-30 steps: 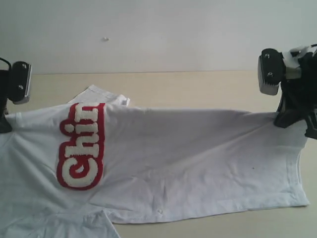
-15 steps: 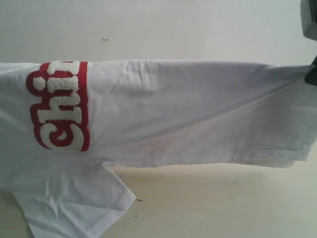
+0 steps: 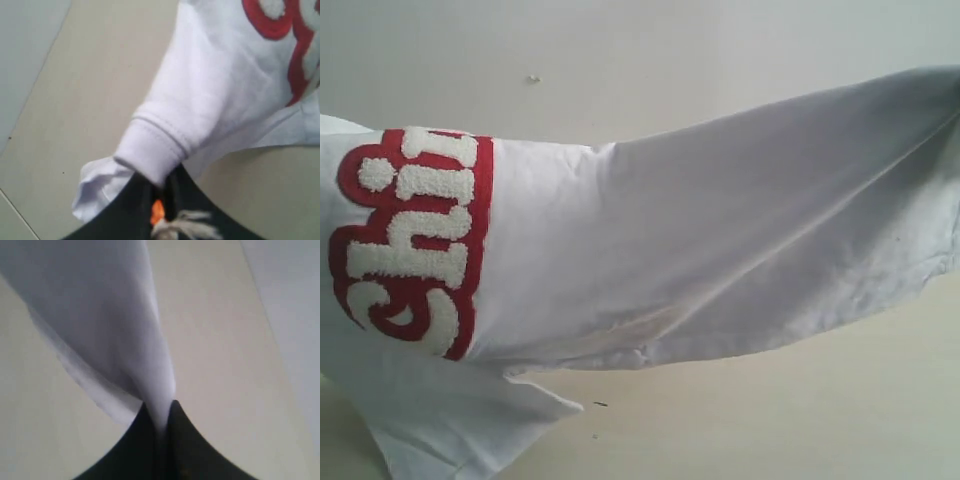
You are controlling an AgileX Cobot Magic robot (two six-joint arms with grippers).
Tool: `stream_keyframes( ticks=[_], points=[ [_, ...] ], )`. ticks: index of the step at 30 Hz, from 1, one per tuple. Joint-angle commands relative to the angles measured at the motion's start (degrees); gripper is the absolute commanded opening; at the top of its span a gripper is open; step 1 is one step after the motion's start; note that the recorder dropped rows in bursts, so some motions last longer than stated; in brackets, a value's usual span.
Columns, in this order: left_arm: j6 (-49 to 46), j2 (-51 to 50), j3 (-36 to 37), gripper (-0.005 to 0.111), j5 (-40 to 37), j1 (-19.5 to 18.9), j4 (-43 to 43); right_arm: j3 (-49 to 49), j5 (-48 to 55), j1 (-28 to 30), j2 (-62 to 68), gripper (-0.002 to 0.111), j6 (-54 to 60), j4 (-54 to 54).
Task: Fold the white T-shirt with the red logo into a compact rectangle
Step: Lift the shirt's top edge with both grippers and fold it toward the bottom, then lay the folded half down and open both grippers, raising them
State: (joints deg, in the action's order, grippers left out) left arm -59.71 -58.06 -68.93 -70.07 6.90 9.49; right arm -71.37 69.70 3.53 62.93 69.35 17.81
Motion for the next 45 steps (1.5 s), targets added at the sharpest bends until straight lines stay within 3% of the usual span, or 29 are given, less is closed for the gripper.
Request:
stream_keyframes(
  ticks=[1,7,21,25,33,39,45],
  points=[
    [3.68,5.99,0.08,0.004,0.11,2.89,2.35,-0.17,0.26,0.13,-5.77,0.0,-2.08,1.41],
    [20.11,14.7,1.43,0.004,0.11,9.14,2.48,3.45,0.26,-5.51,-13.64,0.0,-10.44,3.38],
    [38.4,34.56,2.91,0.0,0.11,14.51,10.58,8.34,0.26,-16.15,-32.14,0.0,-36.15,2.65],
    [40.7,37.63,5.06,0.0,0.11,14.5,10.57,12.28,0.26,-18.62,-34.33,0.0,-37.13,2.53],
    [40.7,39.35,15.67,0.0,0.11,14.5,2.04,21.5,0.26,-21.35,-34.42,0.0,-36.23,0.44],
    [39.16,36.13,29.0,0.0,0.11,15.05,-13.19,29.15,0.26,-21.57,-30.27,0.0,-36.2,-9.13],
    [40.45,30.02,39.33,0.0,15.3,15.02,-22.9,32.69,-8.58,-21.57,-19.19,0.0,-37.92,-17.81]
  ],
)
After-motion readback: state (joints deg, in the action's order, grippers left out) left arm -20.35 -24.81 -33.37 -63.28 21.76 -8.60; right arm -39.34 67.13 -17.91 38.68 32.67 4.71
